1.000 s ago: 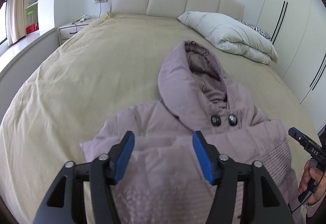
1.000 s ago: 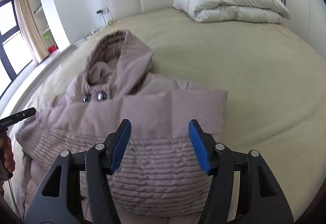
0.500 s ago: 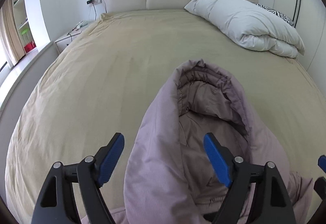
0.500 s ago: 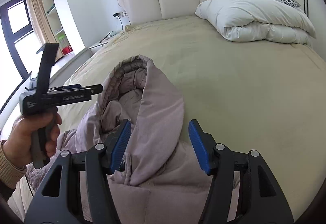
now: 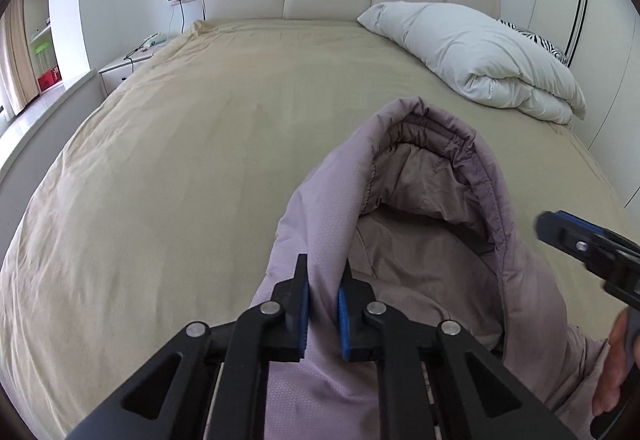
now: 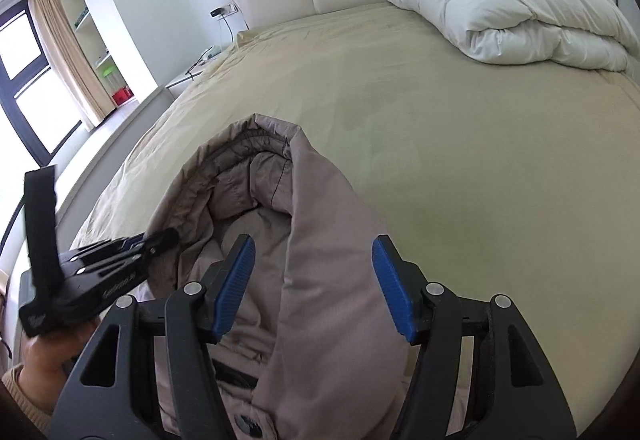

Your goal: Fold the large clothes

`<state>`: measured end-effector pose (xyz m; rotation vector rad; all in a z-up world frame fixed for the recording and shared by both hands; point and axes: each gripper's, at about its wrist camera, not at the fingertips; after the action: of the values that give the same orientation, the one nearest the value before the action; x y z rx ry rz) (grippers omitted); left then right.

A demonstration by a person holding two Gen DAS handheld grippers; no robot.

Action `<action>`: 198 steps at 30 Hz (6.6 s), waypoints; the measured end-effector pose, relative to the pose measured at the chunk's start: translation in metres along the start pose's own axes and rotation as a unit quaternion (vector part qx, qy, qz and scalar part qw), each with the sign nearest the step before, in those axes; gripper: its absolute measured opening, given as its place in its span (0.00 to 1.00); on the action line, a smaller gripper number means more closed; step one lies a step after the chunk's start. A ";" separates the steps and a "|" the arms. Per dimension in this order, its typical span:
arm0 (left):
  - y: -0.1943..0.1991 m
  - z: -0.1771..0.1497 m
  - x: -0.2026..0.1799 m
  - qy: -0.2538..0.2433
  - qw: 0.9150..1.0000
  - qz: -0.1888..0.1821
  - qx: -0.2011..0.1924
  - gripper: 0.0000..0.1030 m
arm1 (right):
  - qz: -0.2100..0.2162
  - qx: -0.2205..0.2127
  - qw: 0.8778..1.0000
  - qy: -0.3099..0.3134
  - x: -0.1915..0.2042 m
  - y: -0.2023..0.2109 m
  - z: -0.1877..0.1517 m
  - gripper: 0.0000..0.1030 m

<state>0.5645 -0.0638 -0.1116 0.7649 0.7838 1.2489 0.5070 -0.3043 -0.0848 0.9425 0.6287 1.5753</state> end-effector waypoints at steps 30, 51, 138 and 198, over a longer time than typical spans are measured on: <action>0.173 -0.175 0.003 0.000 0.992 -0.054 -0.113 0.10 | -0.011 -0.106 0.994 -0.001 0.000 0.137 -0.120 0.09; 0.220 -0.273 0.000 0.038 0.992 -0.110 -0.057 0.35 | 0.027 -0.047 0.993 -0.103 -0.030 0.169 -0.311 0.12; 0.030 -0.172 -0.008 -0.016 0.997 -0.077 0.022 0.46 | -0.119 0.060 0.989 0.070 0.021 -0.052 -0.124 0.45; 0.215 -0.334 0.006 -0.023 0.997 -0.067 -0.023 0.66 | -0.043 -0.014 0.998 0.051 0.020 0.166 -0.292 0.47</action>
<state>0.1719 -0.0015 -0.1062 0.6892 0.7546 1.1221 0.1710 -0.2940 -0.1017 0.8088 0.7077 1.5580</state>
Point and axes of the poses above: each gripper's, at about its wrist camera, not at the fingertips, and y roughly against the way its jaws point, x to its left, z to its top, and after that the axes turned 10 degrees about x, right-handed
